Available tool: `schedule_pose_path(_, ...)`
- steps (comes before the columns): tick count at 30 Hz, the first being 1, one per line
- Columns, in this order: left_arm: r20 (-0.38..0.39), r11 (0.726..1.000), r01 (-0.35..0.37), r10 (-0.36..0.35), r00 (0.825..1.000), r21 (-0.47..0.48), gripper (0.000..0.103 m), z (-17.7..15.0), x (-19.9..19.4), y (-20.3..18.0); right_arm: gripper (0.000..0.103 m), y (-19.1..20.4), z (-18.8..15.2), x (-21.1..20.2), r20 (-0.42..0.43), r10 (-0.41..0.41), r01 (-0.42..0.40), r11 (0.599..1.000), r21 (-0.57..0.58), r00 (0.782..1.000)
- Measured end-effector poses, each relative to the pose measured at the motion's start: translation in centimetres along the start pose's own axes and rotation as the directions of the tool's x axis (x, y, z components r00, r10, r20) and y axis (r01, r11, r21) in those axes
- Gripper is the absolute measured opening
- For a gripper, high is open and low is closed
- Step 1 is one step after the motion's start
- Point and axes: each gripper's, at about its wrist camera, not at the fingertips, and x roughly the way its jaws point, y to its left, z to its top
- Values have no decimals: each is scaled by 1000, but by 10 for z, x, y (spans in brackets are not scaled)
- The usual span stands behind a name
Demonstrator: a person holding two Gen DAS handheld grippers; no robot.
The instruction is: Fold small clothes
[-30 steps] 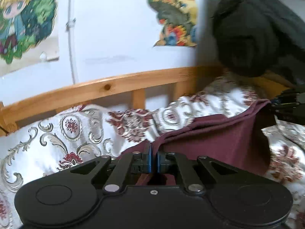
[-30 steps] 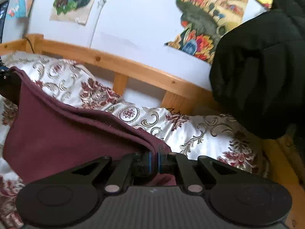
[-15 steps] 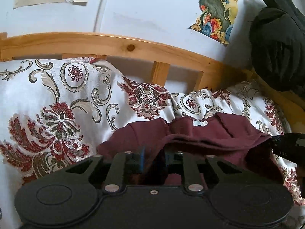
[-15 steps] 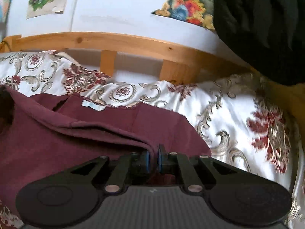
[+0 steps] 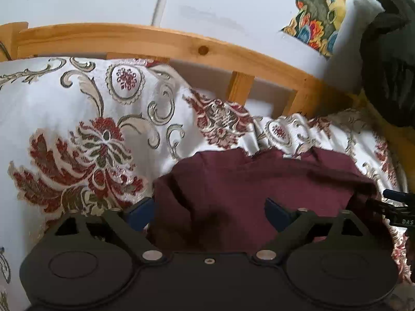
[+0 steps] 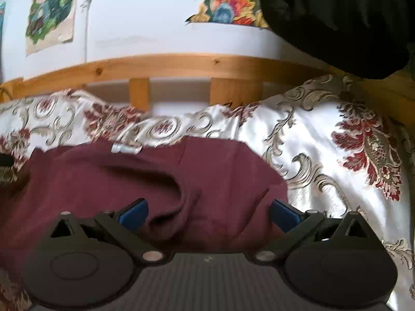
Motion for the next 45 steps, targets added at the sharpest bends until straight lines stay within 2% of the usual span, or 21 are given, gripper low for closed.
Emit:
schedule_pose_path(4, -50, 1000, -14, 15, 999, 8, 96, -6, 8, -2, 102, 9, -6, 8, -37, -26, 23, 996, -86, 999)
schedule_pose_path(10, -90, 999, -35, 36, 995, 15, 98, -13, 14, -2, 102, 13, -7, 20, -47, -77, 71, 991, -112, 996)
schedule_pose_path(12, -103, 999, -40, 41, 994, 12, 98, -15, 16, -1, 102, 15, -8, 26, -46, -145, 137, 980, -144, 988)
schedule_pose_path(14, -112, 999, -44, 45, 993, 11, 98, -16, 17, -1, 102, 14, -11, 27, -16, -238, 233, 959, -162, 971)
schedule_pose_path(15, -116, 999, -47, 48, 992, 12, 98, -17, 18, 0, 102, 11, -12, 27, -4, -280, 276, 949, -154, 960)
schedule_pose_path(17, -124, 998, -54, 56, 991, 18, 98, -18, 19, 0, 103, 4, -12, 27, -8, -315, 312, 943, -112, 949)
schedule_pose_path(23, -147, 998, -58, 59, 987, 7, 98, -18, 20, 1, 103, -16, -22, 23, -40, -317, 316, 948, -36, 948)
schedule_pose_path(27, -156, 998, -67, 67, 985, 7, 98, -20, 21, 1, 103, -20, -22, 18, -20, -375, 375, 927, -20, 927)
schedule_pose_path(32, -167, 998, -68, 70, 983, 17, 98, -21, 24, 0, 103, -6, -22, 18, 27, -405, 405, 907, -117, 914)
schedule_pose_path(34, -170, 997, -71, 74, 983, 24, 98, -22, 25, -1, 103, -2, -22, 18, 38, -392, 393, 909, -136, 919)
schedule_pose_path(38, -183, 995, -83, 91, 979, 52, 99, -25, 29, -3, 103, -9, -26, 28, -16, -384, 378, 916, -130, 923)
schedule_pose_path(40, -186, 993, -84, 98, 978, 83, 101, -28, 31, -5, 103, -18, -29, 30, -46, -394, 388, 916, -97, 918)
schedule_pose_path(45, -190, 989, -87, 109, 976, 119, 102, -29, 33, -7, 103, -30, -31, 20, -64, -374, 376, 927, 14, 925)
